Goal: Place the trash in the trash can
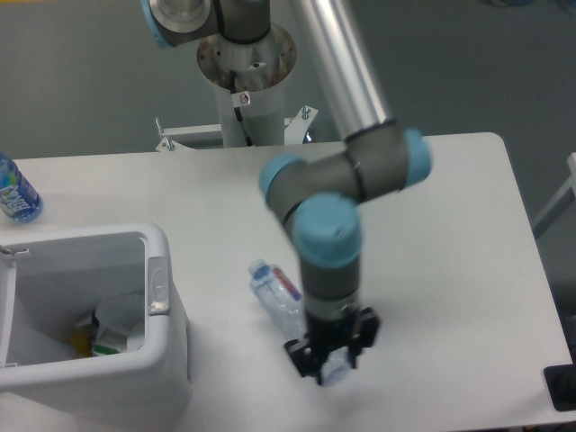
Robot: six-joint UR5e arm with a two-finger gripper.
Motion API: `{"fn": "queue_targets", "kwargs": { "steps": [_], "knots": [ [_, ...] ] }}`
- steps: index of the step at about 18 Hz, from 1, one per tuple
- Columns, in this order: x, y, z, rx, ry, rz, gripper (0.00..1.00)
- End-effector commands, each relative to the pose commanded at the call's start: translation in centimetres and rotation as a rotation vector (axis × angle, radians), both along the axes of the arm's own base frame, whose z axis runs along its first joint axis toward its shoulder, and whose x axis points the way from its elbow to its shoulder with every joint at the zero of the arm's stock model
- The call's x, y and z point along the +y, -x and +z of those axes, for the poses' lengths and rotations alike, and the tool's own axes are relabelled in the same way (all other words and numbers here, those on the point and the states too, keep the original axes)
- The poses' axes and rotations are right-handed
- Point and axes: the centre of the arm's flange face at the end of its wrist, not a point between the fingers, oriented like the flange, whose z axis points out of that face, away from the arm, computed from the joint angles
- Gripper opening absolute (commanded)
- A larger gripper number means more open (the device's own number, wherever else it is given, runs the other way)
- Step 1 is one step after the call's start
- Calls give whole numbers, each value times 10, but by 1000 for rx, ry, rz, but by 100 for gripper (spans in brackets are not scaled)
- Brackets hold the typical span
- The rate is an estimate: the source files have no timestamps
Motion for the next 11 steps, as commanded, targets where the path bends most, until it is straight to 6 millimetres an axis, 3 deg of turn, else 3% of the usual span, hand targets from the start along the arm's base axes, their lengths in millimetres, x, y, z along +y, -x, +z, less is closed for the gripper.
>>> {"fn": "queue_targets", "kwargs": {
  "steps": [3,7,11],
  "knots": [
    [-3,-10,58,91,-126,-30,52],
    [-16,-40,121,161,-201,-67,52],
    [-7,-90,160,213,-255,-132,52]
  ]
}}
